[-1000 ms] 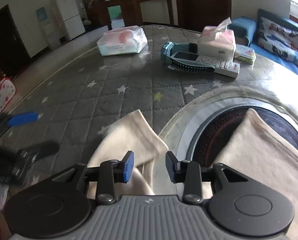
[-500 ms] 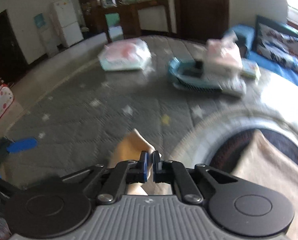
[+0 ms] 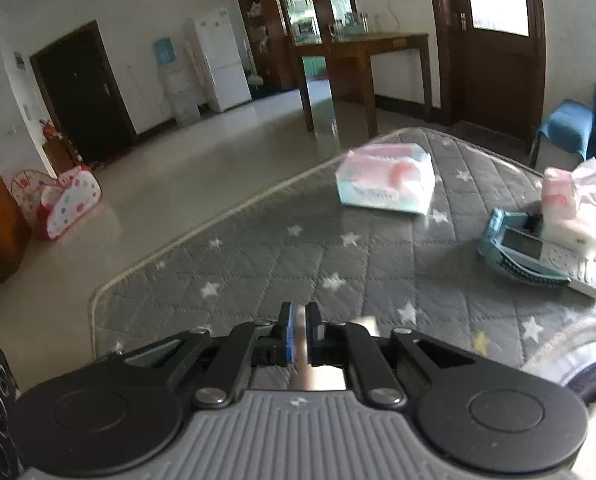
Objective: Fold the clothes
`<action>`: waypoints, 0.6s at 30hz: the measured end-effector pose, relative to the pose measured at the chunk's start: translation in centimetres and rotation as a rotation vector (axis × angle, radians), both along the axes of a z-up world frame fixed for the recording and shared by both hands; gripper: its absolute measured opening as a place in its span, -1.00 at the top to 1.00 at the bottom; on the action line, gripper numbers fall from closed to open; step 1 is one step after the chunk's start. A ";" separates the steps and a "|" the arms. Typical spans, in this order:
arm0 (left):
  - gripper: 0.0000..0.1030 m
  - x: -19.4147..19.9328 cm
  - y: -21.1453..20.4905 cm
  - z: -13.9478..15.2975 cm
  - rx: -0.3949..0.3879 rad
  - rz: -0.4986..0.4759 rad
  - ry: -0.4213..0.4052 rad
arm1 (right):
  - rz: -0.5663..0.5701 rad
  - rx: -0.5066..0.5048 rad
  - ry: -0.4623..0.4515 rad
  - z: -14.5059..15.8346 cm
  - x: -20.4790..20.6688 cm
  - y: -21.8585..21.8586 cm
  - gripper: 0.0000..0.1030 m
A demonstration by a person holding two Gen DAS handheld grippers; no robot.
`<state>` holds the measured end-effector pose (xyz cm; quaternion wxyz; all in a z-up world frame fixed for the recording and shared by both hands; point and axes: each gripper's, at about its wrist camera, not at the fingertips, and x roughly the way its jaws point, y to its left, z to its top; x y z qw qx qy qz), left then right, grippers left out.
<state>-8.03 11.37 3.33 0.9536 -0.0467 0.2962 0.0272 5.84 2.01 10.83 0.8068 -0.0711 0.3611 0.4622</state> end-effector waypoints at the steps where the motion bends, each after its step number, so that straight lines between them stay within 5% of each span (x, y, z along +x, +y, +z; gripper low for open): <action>1: -1.00 0.1 -0.1 0.0 0.002 -0.002 0.000 | -0.001 -0.002 -0.006 0.2 -0.1 -0.1 0.78; 11: -0.95 3.0 -0.2 -0.7 0.009 0.015 0.047 | 0.007 -0.250 -0.068 -0.6 -3.3 -6.3 0.77; 18: -0.54 4.6 -0.9 -1.8 0.051 0.000 0.084 | 0.081 -0.380 -0.047 -2.9 -7.9 -11.6 0.75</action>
